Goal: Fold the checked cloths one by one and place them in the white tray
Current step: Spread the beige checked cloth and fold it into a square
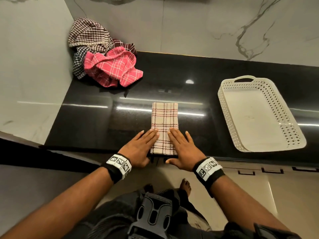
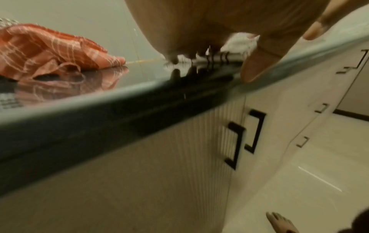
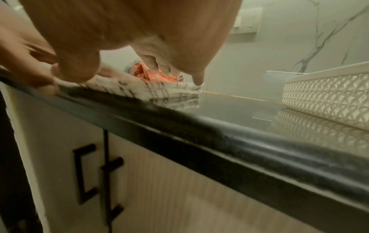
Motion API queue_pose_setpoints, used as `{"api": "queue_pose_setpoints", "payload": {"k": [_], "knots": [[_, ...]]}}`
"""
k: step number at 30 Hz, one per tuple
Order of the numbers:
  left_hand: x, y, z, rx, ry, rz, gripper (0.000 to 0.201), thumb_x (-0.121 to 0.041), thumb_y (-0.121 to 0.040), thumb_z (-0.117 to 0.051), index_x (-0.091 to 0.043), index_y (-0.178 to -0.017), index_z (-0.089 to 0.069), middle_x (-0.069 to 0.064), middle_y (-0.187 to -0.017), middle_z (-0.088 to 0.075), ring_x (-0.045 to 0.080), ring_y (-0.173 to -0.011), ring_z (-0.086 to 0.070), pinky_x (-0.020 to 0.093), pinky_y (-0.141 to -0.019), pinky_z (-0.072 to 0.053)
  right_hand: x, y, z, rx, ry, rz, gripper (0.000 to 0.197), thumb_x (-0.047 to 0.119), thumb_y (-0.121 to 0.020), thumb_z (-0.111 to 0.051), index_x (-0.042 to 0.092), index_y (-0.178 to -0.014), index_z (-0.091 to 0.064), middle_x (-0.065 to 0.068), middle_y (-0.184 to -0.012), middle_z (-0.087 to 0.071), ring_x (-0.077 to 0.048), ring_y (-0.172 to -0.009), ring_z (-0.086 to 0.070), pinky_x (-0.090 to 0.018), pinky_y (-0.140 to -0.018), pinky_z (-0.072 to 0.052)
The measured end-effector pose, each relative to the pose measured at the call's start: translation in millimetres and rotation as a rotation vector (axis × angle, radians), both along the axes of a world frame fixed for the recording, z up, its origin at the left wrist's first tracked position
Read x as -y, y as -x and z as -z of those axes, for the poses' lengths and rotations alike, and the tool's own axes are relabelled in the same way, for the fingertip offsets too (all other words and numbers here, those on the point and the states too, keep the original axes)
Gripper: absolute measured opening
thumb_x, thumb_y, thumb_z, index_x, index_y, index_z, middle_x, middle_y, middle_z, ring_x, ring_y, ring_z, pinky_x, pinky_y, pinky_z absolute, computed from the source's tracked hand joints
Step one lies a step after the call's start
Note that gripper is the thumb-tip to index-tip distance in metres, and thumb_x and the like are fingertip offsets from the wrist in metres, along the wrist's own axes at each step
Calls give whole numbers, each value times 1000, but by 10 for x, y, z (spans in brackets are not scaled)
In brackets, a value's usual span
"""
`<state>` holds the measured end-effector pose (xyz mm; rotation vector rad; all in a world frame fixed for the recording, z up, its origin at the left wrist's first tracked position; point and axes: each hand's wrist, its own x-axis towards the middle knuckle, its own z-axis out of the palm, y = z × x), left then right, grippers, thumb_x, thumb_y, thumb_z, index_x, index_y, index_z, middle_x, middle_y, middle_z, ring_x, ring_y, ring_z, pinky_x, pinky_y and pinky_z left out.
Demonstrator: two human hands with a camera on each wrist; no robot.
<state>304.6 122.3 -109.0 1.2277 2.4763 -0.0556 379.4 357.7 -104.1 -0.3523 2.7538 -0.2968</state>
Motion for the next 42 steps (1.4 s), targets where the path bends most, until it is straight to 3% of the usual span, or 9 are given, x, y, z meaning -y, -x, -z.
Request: {"api": "queue_pose_setpoints", "payload": {"k": [4, 9, 14, 19, 25, 35, 38, 40, 42], "knots": [[41, -112, 194, -91, -161, -30, 95, -33, -77, -68, -10, -155, -19, 11, -163, -19, 26, -151, -20, 47, -122, -20, -87, 24, 169, -47, -10, -10, 101, 49, -83, -65, 20, -159, -4, -1, -167, 0, -17, -152, 5, -52, -122, 2], [124, -184, 286, -91, -457, -57, 44, -28, -83, -64, -15, -125, -55, 10, -140, -55, 28, -128, -54, 48, -108, -44, -78, -215, 296, -222, 226, 60, 66, 28, -87, -67, 25, -148, -40, 4, -157, -36, -15, -146, -26, -44, -120, -16], [57, -59, 57, 185, -664, -342, 21, -22, -90, -64, -23, -110, -57, 0, -109, -66, 20, -101, -63, 38, -87, -53, -1, -181, 239, -178, 534, 363, 34, 19, -93, -60, 31, -125, -60, 7, -125, -60, -14, -118, -52, -37, -99, -44], [-234, 257, -132, 292, -577, -644, 27, -39, -101, -46, -20, -120, -49, 9, -113, -69, 30, -103, -65, 42, -87, -52, 196, 214, 34, -124, 691, 738, 22, 38, -101, -47, 18, -109, -54, -2, -103, -69, -19, -93, -66, -45, -82, -55], [-589, 485, -196, 223, -386, -796, 30, -34, -104, -40, -7, -113, -48, 22, -115, -64, 41, -106, -61, 44, -86, -48, 283, 614, -37, -92, 393, 871, 33, 40, -104, -38, 9, -109, -48, -20, -106, -67, -43, -95, -63, -44, -77, -50], [-683, 529, -219, 151, -363, -924, 32, -35, -100, -44, -8, -116, -38, 19, -109, -65, 39, -97, -64, 46, -80, -50, 197, 884, -125, -40, 294, 904, 39, 43, -101, -41, 7, -117, -42, -19, -113, -64, -39, -103, -61, -46, -85, -51], [-558, 388, -183, -162, -501, -660, 31, -31, -94, -51, -12, -115, -40, 12, -107, -58, 31, -93, -58, 45, -77, -49, 208, 690, -138, -331, 119, 670, 41, 40, -97, -46, 10, -124, -42, -13, -124, -52, -32, -113, -50, -50, -93, -47], [-543, 335, -94, -303, -506, -372, 46, -27, -92, -53, -9, -133, -43, 13, -133, -49, 30, -119, -48, 47, -99, -44, 230, 594, -101, -387, 27, 467, 57, 36, -96, -44, 7, -144, -33, -15, -150, -35, -34, -141, -29, -58, -115, -28], [-537, 356, 50, -314, -394, -167, 60, -31, -99, -41, -8, -153, -28, 13, -160, -26, 30, -148, -22, 48, -120, -23, 240, 583, -28, -277, 7, 305, 65, 34, -102, -33, 7, -156, -11, -10, -165, -4, -27, -153, 5, -58, -121, -3]]}}
